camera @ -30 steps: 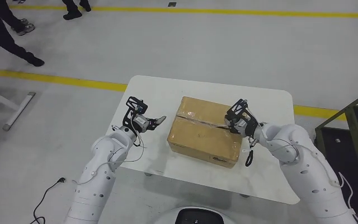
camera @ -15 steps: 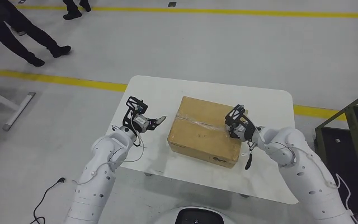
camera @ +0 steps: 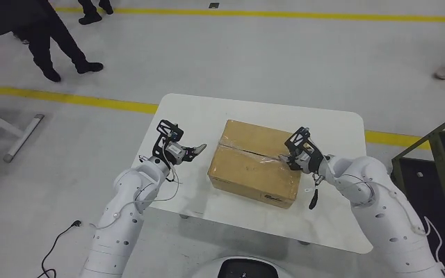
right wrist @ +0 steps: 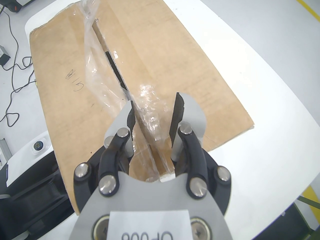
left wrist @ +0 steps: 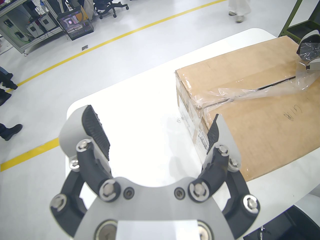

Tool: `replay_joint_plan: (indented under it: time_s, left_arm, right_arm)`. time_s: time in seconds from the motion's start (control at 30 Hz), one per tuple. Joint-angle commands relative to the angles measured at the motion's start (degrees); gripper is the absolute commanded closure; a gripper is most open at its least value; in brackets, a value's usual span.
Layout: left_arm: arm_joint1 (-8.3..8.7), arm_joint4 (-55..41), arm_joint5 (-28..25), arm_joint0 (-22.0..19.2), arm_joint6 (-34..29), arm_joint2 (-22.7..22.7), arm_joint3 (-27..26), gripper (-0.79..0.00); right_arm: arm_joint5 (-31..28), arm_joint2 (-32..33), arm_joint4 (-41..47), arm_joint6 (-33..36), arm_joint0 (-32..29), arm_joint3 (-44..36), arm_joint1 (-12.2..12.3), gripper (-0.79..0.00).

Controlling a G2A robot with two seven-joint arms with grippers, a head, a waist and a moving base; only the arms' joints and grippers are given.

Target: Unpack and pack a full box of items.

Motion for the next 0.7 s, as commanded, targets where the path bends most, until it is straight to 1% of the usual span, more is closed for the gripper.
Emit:
replay_joint_plan:
  time_s: [0.0,0.3,0.43,0.47,0.5,0.53,0.63,0.67]
  left_arm:
    - [0.00,0.0,0.0,0.0,0.0,0.0,0.0,-0.785]
    - [0.00,0.0,0.0,0.0,0.0,0.0,0.0,-0.785]
    - [0.00,0.0,0.0,0.0,0.0,0.0,0.0,-0.785]
    - [0.00,0.0,0.0,0.0,0.0,0.0,0.0,-0.785]
    - [0.00,0.0,0.0,0.0,0.0,0.0,0.0,-0.785]
    - [0.00,0.0,0.0,0.0,0.0,0.0,0.0,-0.785]
    - [0.00,0.0,0.0,0.0,0.0,0.0,0.0,-0.785]
    - [0.00,0.0,0.0,0.0,0.0,0.0,0.0,-0.785]
  right_arm:
    - [0.3,0.7,0.2,0.1,-0.3,-0.2,0.1,-0.360]
    - [2.2,4.9,0.6,0.0,-2.0,-1.5,0.8,-0.379]
    - [2.2,6.9,3.7,-1.8,-2.8,-3.5,0.9,-0.339]
    - [2.2,7.4,6.3,-3.1,-2.9,-4.1,0.8,-0.249]
    - [2.0,7.8,8.1,-3.7,-3.0,-4.6,0.8,-0.139]
    - [1.4,7.8,8.4,-3.2,-2.8,-5.2,0.9,-0.055]
    - [1.1,7.6,11.8,-4.6,-2.2,-6.2,0.7,0.000]
    - [0.5,7.1,12.8,-5.3,-1.8,-6.3,0.6,0.000]
